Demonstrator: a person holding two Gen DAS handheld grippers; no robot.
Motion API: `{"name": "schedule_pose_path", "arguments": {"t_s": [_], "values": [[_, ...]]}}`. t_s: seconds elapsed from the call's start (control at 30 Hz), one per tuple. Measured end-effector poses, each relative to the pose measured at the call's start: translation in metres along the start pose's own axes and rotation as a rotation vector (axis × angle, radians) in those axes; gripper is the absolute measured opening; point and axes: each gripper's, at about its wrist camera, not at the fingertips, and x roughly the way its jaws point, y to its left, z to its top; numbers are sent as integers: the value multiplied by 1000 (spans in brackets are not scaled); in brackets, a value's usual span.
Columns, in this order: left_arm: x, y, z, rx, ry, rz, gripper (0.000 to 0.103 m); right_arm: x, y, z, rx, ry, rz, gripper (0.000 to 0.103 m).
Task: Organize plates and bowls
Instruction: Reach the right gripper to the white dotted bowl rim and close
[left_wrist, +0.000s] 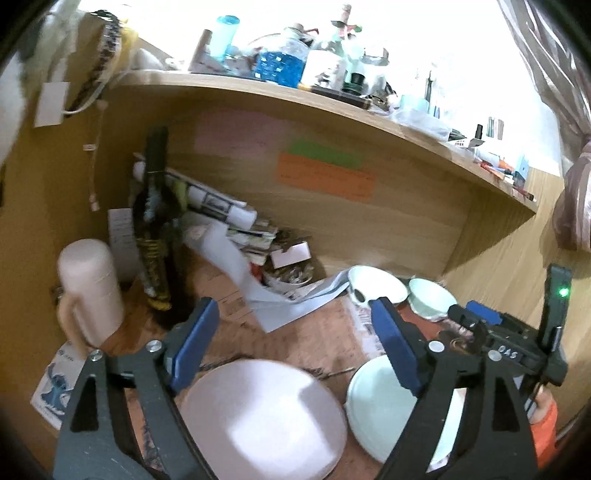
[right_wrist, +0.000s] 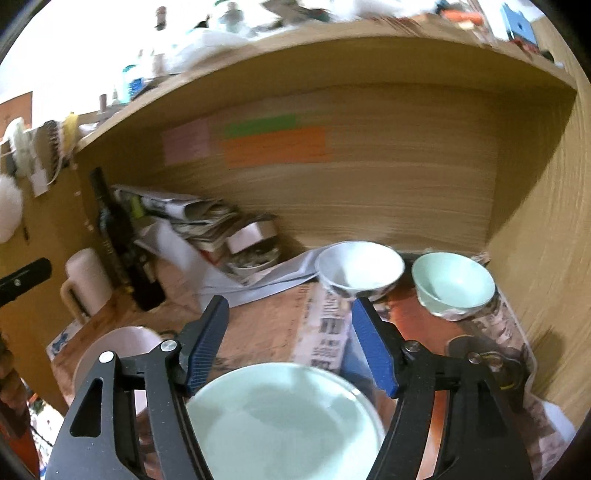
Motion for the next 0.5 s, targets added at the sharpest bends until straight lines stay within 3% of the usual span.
{"name": "schedule_pose_path", "arguments": {"t_s": [0.3, 0.5], "values": [[70, -35, 17, 41, 117, -26, 86, 53, -43, 11, 86, 102, -45, 66], [121, -57, 15, 131, 223, -16, 86, 102, -63, 14, 186, 216, -9, 66]]}}
